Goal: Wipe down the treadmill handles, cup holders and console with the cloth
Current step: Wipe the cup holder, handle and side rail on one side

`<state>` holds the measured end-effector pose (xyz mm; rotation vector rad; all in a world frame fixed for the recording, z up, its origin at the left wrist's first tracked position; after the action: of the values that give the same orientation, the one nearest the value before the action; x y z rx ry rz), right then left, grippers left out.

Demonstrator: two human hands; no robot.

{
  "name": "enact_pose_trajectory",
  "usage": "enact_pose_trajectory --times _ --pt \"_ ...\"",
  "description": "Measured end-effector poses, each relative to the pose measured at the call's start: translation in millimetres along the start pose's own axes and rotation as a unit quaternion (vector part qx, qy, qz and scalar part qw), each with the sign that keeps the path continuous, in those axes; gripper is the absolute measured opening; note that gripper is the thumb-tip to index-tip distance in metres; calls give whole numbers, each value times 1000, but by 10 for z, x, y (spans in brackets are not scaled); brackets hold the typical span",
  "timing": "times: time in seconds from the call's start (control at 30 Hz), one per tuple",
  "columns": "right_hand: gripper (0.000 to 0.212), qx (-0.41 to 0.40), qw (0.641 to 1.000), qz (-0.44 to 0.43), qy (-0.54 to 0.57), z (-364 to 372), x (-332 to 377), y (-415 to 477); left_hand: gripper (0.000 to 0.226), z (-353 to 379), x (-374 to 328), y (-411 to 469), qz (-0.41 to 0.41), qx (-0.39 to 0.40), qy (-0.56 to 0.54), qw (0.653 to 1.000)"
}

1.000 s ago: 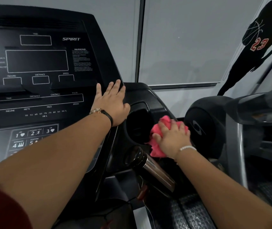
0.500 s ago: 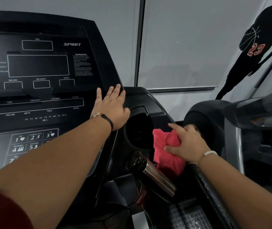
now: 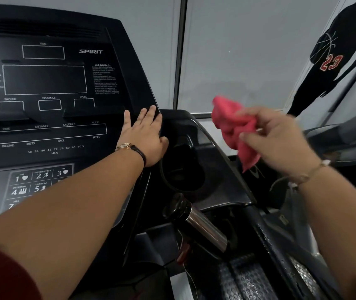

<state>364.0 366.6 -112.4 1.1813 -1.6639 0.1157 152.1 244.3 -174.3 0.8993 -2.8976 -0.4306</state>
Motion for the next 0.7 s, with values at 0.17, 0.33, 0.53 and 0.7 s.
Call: enact_pose_trajectory --times 0.17,0.33,0.53,0.7 --pt "35 214 959 91 -162 644 -577 -324 64 -6 -4 4 -5 -4 -8 1000" --pt "85 222 876 136 -407 1135 -1044 -419 64 -7 -4 -5 -3 -1 -5 1000" --pt "77 293 841 -44 -452 1077 -1010 -724 64 -4 3 2 -2 -4 -6 1000" --pt "77 183 868 223 -404 628 -1578 -390 65 2 6 5 -4 -2 -7 1000"
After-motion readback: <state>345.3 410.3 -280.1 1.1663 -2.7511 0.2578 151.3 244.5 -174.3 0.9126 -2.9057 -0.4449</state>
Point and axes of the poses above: each hand's wrist, its own y-axis towards the middle knuckle, its own z-axis out of the palm, x = y × z, the point moved 5 cm from there along y, towards the middle knuckle, and after that the axes turned 3 degrees about z, right-handed, at the moved point
